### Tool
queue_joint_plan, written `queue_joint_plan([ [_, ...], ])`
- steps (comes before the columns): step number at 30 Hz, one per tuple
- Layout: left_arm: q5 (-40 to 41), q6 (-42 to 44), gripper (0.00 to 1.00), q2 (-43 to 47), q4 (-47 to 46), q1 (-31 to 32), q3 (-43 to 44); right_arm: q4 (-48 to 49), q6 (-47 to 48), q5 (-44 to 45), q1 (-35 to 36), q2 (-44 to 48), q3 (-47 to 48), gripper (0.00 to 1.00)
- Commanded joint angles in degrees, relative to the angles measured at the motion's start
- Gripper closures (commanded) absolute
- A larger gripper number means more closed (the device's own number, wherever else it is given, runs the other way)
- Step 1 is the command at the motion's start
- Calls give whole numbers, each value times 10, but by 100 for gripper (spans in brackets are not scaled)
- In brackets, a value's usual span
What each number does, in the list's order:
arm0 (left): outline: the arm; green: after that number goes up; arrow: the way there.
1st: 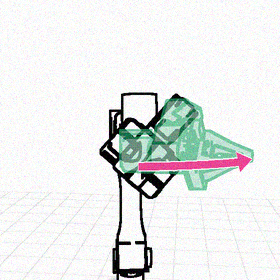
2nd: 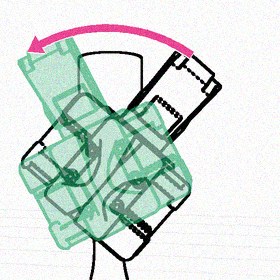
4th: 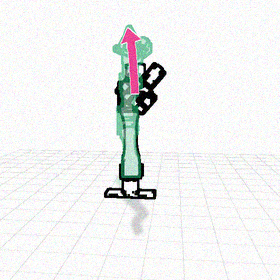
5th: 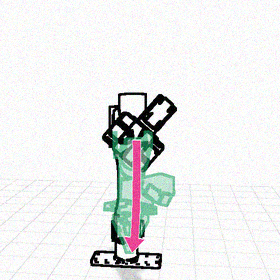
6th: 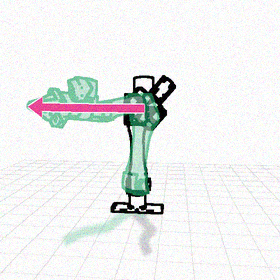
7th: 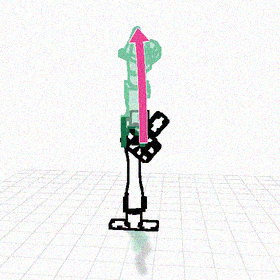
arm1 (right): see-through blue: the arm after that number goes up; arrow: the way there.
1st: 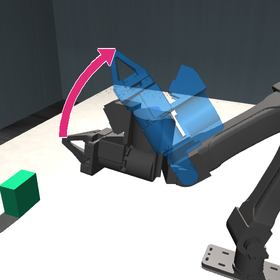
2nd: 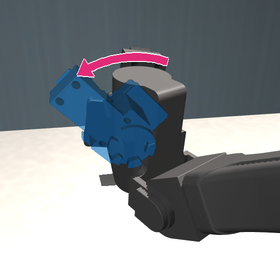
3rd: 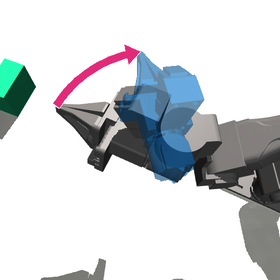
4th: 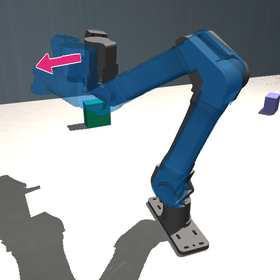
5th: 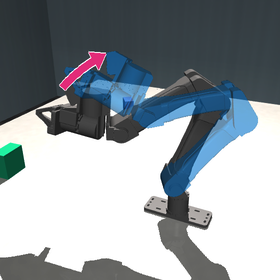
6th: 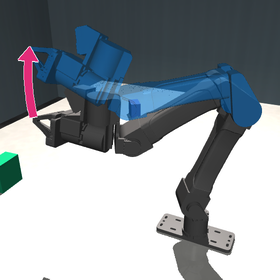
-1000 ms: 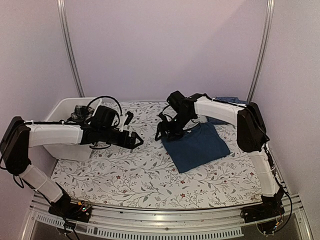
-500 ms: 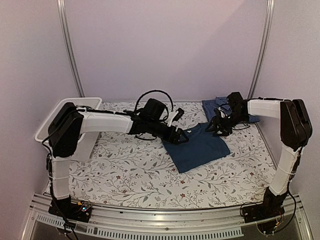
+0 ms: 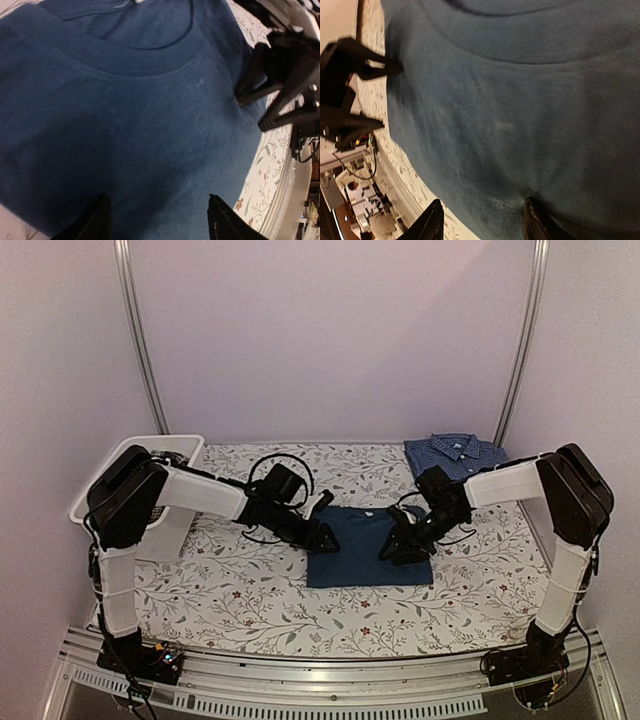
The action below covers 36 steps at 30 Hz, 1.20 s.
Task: Fold and stack the mixed laundry pile
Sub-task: Move the square-folded T-shirt to the center of the board, then adjust the square-folded T-shirt at the center of the board.
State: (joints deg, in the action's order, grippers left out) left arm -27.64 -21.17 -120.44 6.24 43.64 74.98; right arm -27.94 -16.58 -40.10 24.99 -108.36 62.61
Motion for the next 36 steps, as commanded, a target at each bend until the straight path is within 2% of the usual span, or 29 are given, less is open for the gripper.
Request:
queue_joint_plan([
  [1,30,39,34,66,61,-54,-103,5,-29,-103,99,14,-30,45],
  [4,37,65,31,120,60,-71,-136,14,-53,-109,86,62,-25,44],
  [7,28,87,29,183,31,-69,-157,17,-64,-106,34,115,-29,46],
  [12,37,159,29,235,-9,-1,-145,0,-83,-45,-44,166,-59,58],
  [15,54,194,30,211,-14,54,-116,-22,-82,-7,-60,166,-81,64],
  [21,63,229,34,114,-32,130,-50,-30,-79,26,-62,145,-100,65],
  [25,89,265,36,45,-4,181,7,-28,-83,40,-61,121,-108,67],
  [32,83,275,40,4,-5,208,6,-10,-83,66,-62,79,-68,74],
  [36,80,287,43,9,-6,210,-29,-13,-72,79,-63,41,-32,87],
])
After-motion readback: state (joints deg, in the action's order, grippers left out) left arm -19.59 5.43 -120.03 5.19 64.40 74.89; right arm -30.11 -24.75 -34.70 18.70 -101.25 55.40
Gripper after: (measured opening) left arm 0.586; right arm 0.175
